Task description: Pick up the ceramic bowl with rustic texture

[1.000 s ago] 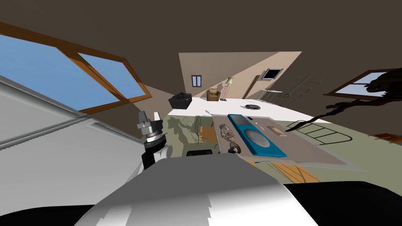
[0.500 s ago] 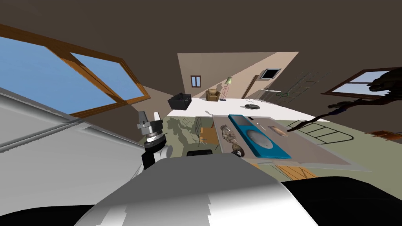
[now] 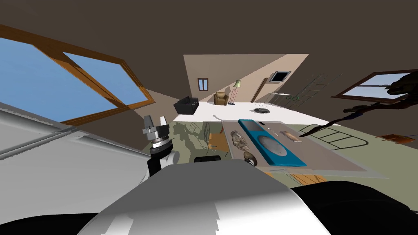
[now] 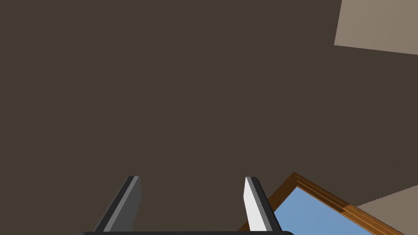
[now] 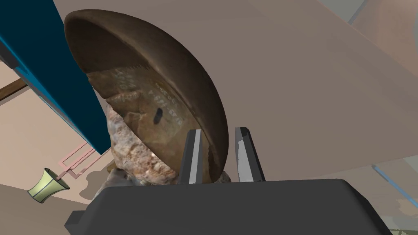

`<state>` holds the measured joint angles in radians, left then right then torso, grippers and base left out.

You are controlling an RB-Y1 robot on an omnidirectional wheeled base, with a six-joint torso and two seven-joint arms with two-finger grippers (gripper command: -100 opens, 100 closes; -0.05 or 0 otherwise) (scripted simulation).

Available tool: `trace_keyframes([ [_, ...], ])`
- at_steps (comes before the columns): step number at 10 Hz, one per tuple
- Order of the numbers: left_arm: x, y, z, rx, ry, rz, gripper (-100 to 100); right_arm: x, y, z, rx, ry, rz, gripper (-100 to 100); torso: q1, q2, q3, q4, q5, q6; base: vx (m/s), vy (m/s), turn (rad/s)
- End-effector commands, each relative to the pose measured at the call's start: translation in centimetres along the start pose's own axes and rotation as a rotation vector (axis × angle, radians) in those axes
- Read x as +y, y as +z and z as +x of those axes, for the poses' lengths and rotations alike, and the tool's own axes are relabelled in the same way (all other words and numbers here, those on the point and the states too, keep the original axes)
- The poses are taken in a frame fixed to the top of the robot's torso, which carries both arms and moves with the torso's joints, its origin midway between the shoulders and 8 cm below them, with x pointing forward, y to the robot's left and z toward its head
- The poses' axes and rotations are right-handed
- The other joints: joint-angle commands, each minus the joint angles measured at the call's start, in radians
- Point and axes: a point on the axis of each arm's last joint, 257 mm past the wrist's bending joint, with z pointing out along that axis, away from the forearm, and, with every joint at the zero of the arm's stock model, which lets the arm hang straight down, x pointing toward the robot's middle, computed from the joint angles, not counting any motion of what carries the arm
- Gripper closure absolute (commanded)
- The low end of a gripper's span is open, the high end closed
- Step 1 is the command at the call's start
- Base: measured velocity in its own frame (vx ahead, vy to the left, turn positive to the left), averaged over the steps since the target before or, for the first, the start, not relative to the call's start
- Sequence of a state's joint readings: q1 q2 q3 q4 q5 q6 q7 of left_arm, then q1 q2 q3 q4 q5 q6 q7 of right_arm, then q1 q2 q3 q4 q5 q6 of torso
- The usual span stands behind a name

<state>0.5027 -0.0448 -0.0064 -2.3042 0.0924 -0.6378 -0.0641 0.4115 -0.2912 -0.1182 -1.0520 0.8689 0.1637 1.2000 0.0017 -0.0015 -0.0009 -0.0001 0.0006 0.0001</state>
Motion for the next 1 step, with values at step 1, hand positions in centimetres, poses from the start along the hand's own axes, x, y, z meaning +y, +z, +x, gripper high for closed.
trace_keyframes([
  [1, 0.0, 0.0, 0.0, 0.0, 0.0, 0.0, 0, 0.0, 0.0, 0.0, 0.0, 0.0, 0.0, 0, 0.0, 0.0, 0.0, 0.0, 0.0, 0.0, 0.005, 0.006, 0.002],
])
